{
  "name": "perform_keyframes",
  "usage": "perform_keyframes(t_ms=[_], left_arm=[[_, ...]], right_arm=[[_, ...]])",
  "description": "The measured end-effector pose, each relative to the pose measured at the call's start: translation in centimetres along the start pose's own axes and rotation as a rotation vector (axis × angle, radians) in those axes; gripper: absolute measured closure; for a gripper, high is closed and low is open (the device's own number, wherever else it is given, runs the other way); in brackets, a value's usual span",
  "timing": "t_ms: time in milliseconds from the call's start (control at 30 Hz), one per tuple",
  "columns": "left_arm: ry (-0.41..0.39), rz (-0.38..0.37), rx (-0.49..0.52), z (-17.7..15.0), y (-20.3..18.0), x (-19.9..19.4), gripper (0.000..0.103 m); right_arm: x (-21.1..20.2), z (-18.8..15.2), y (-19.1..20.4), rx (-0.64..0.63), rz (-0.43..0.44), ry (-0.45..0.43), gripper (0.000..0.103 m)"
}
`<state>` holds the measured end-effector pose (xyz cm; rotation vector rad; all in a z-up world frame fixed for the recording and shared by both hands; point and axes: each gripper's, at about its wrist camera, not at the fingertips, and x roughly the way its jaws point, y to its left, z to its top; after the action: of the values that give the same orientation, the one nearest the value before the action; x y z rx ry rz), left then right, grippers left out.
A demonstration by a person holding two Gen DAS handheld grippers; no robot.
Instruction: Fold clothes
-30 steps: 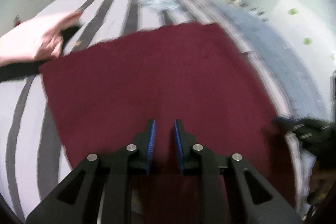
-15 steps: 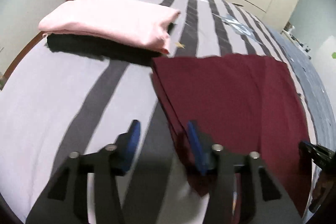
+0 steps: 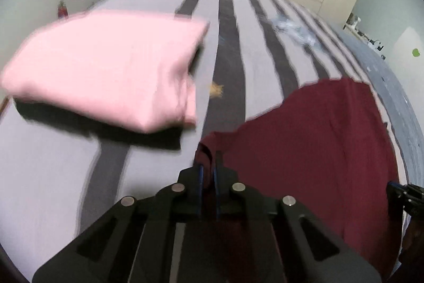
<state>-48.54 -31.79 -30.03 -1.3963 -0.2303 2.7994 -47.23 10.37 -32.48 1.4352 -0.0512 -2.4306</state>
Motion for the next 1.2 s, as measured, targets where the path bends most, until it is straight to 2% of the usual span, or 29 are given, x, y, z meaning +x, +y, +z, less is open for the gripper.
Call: perform_keyframes(t_ms=[67, 200, 333, 433, 467, 533, 600, 733, 867, 933, 1000, 1033, 1067, 1200], left_arm=[[-0.026, -0.002, 0.017, 0.7, 0.1, -1.0, 0.099], [0.101, 0.039, 0.082, -0.5, 0.7, 2.4, 0.097], [0.068, 0.04, -0.009, -0.8, 2.1, 1.6, 0.091], [0.052, 0.047, -0.114, -1.3, 3.9, 0.4, 0.076], [0.046, 0.046, -0.148, -1.5, 4.4, -0.1, 0.064], [0.034, 0.044, -0.214, -2.0, 5.6, -1.2, 0.05], [0.029, 0.025, -0.203, -2.5, 5.4, -1.7, 0.044], [0.072, -0.041, -0.176, -3.9, 4.6, -0.8, 0.042], [0.091, -0.026, -0.139, -5.0, 4.1, 0.9, 0.042], [0.072, -0.024, -0.153, -5.4, 4.4, 0.9, 0.045], [0.068, -0.022, -0.145, -5.3, 4.7, 0.6, 0.089], [0.066, -0.021, -0.142, -5.2, 4.9, 0.5, 0.091], [0.066, -0.027, -0.144, -5.2, 5.2, 0.3, 0.098], [0.054, -0.041, -0.131, -4.4, 5.5, -1.1, 0.099]], right_arm=[[0.3, 0.2, -0.2, 0.003, -0.001, 0.001, 0.092], [0.7, 0.3, -0.4, 0.007, 0.0, 0.005, 0.092], [0.7, 0.3, -0.6, 0.007, 0.002, 0.01, 0.092], [0.5, 0.6, -0.6, -0.005, -0.001, 0.017, 0.092], [0.4, 0.7, -0.5, -0.011, -0.004, 0.016, 0.092], [0.0, 1.2, -0.6, -0.011, -0.004, 0.001, 0.091], [-0.4, 1.7, -0.6, -0.011, -0.003, -0.017, 0.088], [-0.3, 2.9, -0.6, -0.017, -0.013, -0.038, 0.085], [0.8, 3.7, -1.1, -0.017, -0.054, -0.039, 0.085], [1.4, 3.9, -1.5, -0.012, -0.067, -0.036, 0.085], [1.9, 4.0, -2.1, 0.011, -0.061, -0.033, 0.085], [2.0, 4.0, -2.4, 0.026, -0.053, -0.032, 0.085], [2.0, 4.1, -2.7, 0.037, -0.046, -0.033, 0.085], [1.5, 4.4, -3.4, 0.073, -0.019, -0.04, 0.085]])
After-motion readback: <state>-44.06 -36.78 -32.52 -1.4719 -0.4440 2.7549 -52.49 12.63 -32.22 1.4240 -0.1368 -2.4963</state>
